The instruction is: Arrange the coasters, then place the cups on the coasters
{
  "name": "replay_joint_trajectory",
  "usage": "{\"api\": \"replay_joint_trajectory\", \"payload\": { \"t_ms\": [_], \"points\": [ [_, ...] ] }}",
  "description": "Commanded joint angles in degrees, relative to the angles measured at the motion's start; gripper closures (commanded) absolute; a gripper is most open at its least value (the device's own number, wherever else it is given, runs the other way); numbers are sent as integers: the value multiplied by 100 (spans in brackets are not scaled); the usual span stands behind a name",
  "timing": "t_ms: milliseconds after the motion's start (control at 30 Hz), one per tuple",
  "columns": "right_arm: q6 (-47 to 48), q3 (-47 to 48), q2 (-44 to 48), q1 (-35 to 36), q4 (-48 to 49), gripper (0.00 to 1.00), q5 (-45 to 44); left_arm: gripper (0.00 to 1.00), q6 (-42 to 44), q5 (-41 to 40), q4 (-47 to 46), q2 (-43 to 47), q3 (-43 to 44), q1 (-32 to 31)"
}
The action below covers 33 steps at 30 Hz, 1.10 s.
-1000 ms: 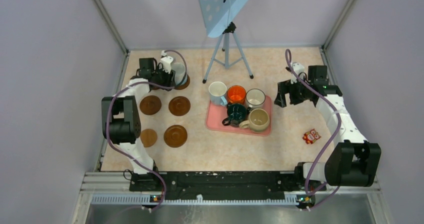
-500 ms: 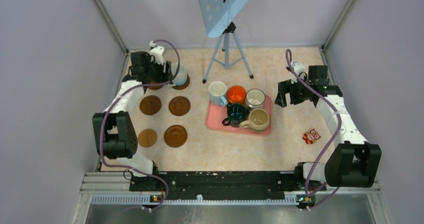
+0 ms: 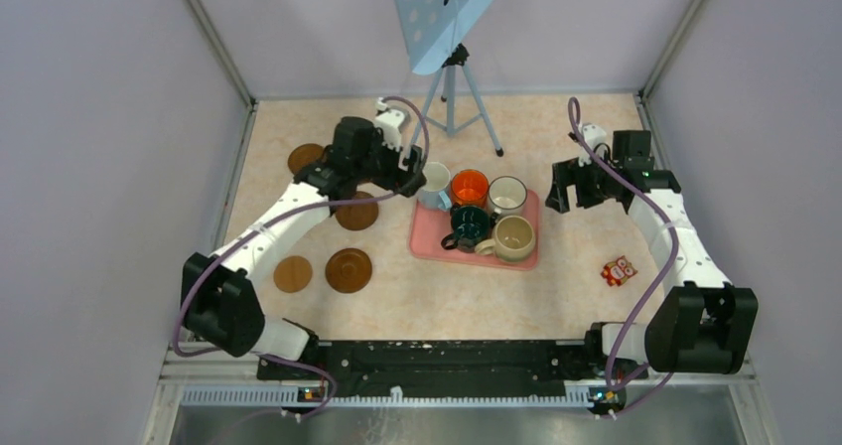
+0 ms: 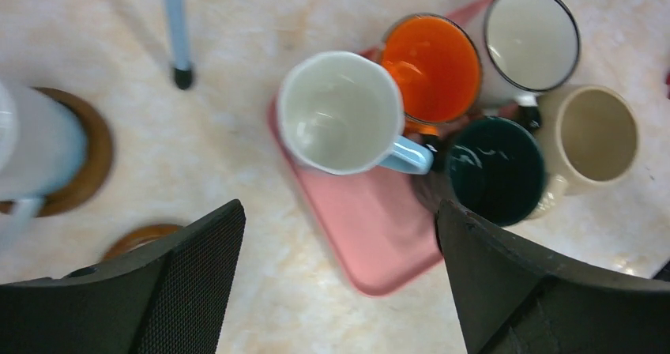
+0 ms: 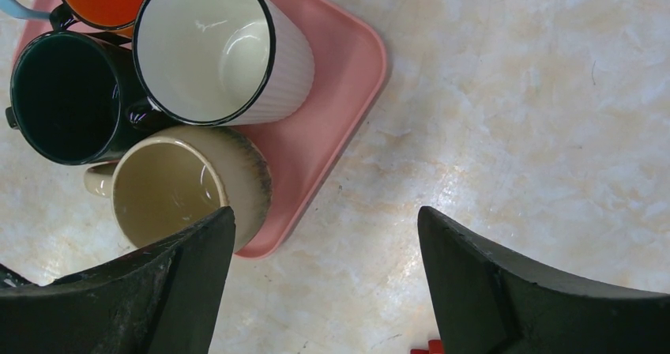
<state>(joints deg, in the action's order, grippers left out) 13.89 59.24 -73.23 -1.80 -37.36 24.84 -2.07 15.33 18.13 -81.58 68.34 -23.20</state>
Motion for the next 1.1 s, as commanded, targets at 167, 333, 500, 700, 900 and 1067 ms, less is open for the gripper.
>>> {"api": "replay_joint_trajectory", "payload": {
  "t_ms": [167,333,500,700,900,1067],
  "points": [
    [19,-98,335,-39,150,16,-22,5,-1392,-1878,-22,-311,-115,-1481],
    [-17,-164,396,-35,157,16,-25,6,-1569,-2518,25,-833,267,-1861],
    [-27,-224,463,-39,194,16,-62,8,-1782,-2872,163,-1292,583,-1975],
    [-12,-254,498,-34,178,16,-72,13,-1891,-3229,286,-1644,746,-1995],
    [29,-303,555,-37,196,16,-120,21,-1825,-3440,411,-1614,530,-1987],
    [33,-328,564,-37,221,16,-97,31,-1718,-3417,379,-1354,211,-1987]
  ]
}}
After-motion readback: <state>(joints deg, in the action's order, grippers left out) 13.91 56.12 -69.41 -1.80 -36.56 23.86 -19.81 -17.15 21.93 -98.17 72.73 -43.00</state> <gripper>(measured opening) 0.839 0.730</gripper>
